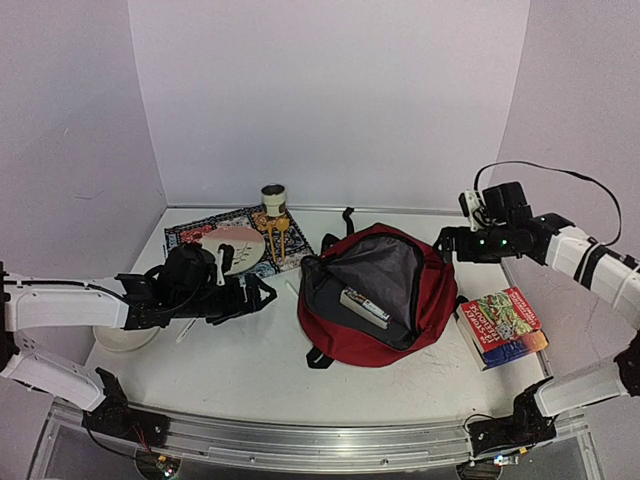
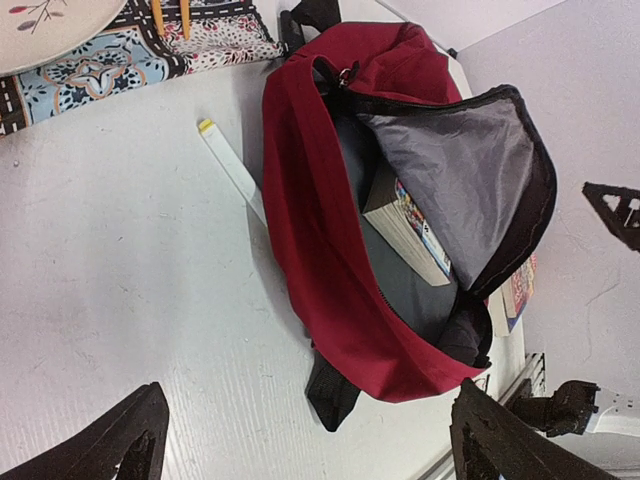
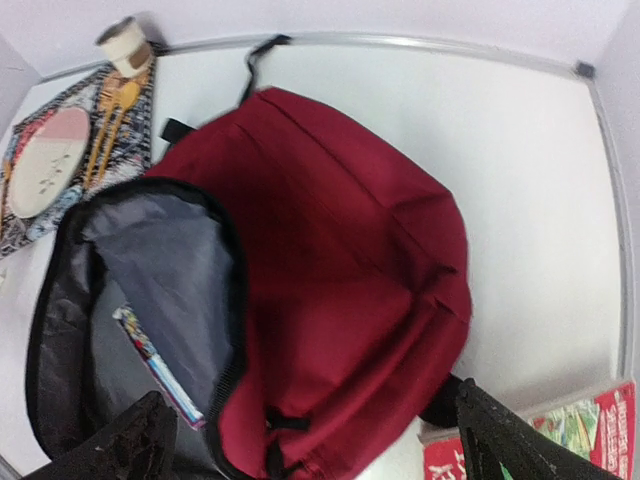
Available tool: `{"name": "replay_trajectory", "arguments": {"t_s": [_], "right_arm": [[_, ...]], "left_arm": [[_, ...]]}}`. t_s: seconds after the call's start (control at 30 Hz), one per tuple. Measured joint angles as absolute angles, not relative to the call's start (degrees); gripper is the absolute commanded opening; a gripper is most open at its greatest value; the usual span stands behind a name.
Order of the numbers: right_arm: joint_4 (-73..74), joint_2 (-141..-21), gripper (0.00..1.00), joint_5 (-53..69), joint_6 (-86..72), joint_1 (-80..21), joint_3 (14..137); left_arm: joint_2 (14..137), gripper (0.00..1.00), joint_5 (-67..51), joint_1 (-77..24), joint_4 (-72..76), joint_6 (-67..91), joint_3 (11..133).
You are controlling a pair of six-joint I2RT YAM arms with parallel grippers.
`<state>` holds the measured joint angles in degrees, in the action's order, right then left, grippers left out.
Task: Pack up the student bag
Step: Place the largest pocket of the student bag, then pick up the book.
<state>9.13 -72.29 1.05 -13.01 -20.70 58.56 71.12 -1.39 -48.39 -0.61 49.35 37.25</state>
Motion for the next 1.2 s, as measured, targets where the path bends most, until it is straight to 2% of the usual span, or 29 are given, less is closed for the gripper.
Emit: {"name": "replay_trajectory", "arguments": {"t_s": [0.3,0.5,0.67,0.93,1.2], "right_arm": [[19.36,-71.05,0.98,-10.78,-17.7,-19.58,51.66],[23.97,-72.58,0.92,-17.19,-21.75,-21.1,51.53],[27.94,-80.37,0.91,-22.2,-24.9,-23.68,52.9],[32.5,-93.54,0.81,-30.03,-28.54,-29.77,57.25],[33.93,-101.93,0.66,-35.89,-29.25,-30.55,62.49]], "left_arm": [[68.55,0.99,-1.39,-48.31,-0.56,48.41,36.74],[68.53,1.0,-1.37,-48.31,-0.6,47.97,36.58],[68.53,1.0,-1.34,-48.31,-1.0,47.97,36.58],[68.53,0.99,-1.3,-48.21,-1.14,47.93,36.58],[68.02,1.0,-1.19,-48.1,-2.62,47.92,36.58]]}}
